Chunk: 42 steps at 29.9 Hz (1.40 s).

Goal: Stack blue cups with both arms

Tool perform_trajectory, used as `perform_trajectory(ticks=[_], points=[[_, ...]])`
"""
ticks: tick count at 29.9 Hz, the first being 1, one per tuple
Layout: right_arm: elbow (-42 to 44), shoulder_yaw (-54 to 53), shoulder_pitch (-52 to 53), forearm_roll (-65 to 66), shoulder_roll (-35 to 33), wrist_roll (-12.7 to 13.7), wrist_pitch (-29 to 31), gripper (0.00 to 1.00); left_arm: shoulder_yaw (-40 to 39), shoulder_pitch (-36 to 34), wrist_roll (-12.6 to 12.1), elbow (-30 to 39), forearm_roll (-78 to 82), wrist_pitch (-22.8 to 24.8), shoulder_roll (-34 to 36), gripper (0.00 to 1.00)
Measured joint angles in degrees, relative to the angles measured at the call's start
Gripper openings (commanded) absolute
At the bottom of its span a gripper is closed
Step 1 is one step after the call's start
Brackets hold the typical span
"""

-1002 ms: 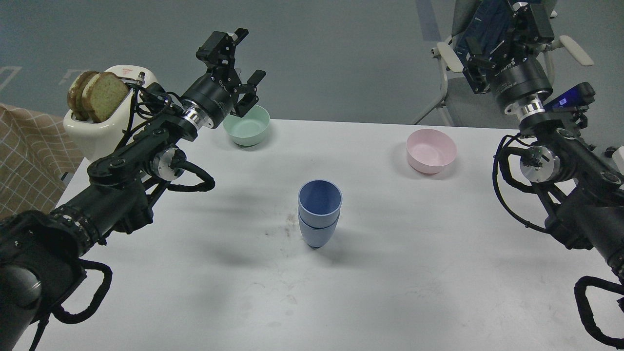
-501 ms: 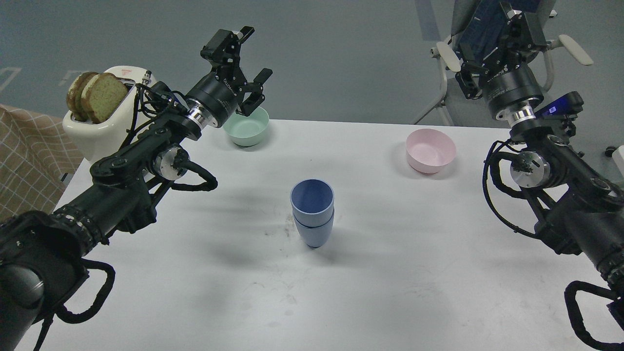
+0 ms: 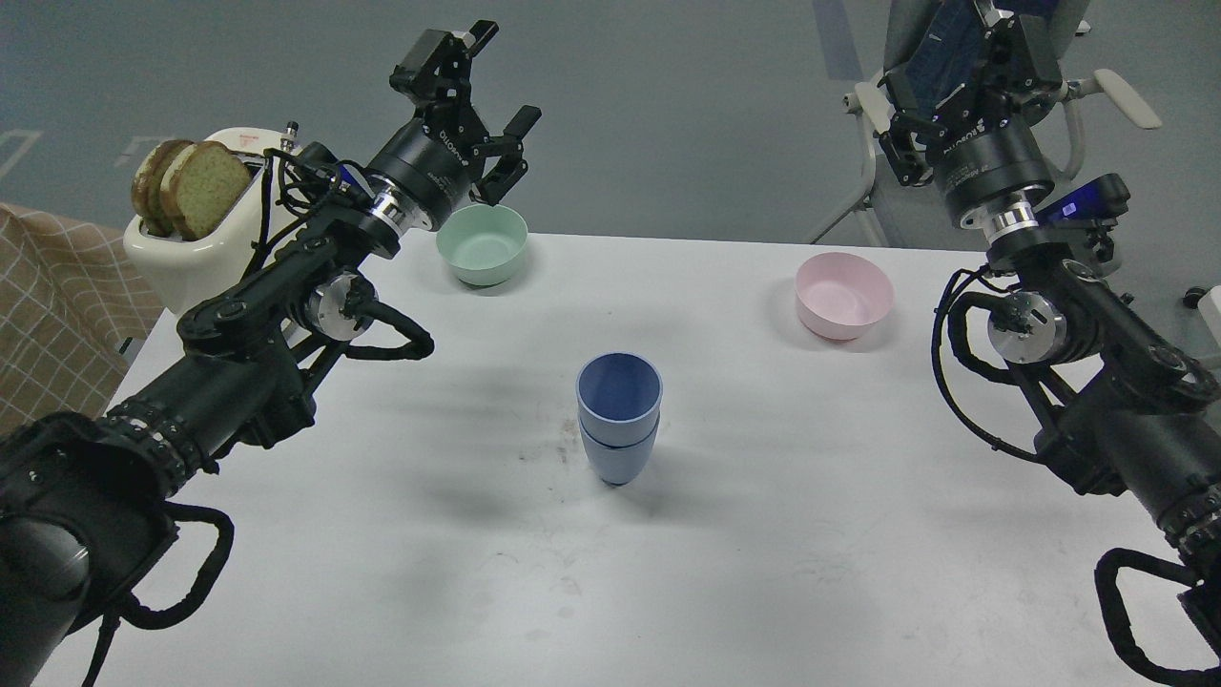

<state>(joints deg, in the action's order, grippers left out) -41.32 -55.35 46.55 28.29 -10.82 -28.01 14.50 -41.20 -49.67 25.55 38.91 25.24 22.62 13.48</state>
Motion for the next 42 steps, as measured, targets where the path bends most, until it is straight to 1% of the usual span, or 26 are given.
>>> perform_trajectory(ticks=[15,42], points=[[-3.6,-2.1,-5.7,0.1,1.7,0.0,0.2,1.0,-0.2,1.4,-0.1,0.2,0.1,-0.2,-0.1,0.98],[-3.8,-2.0,-5.4,0.3,1.8,0.0,-0.1,1.0,-0.4,2.2,-0.2,-0.1,0.2,-0.2,-2.2,0.98]])
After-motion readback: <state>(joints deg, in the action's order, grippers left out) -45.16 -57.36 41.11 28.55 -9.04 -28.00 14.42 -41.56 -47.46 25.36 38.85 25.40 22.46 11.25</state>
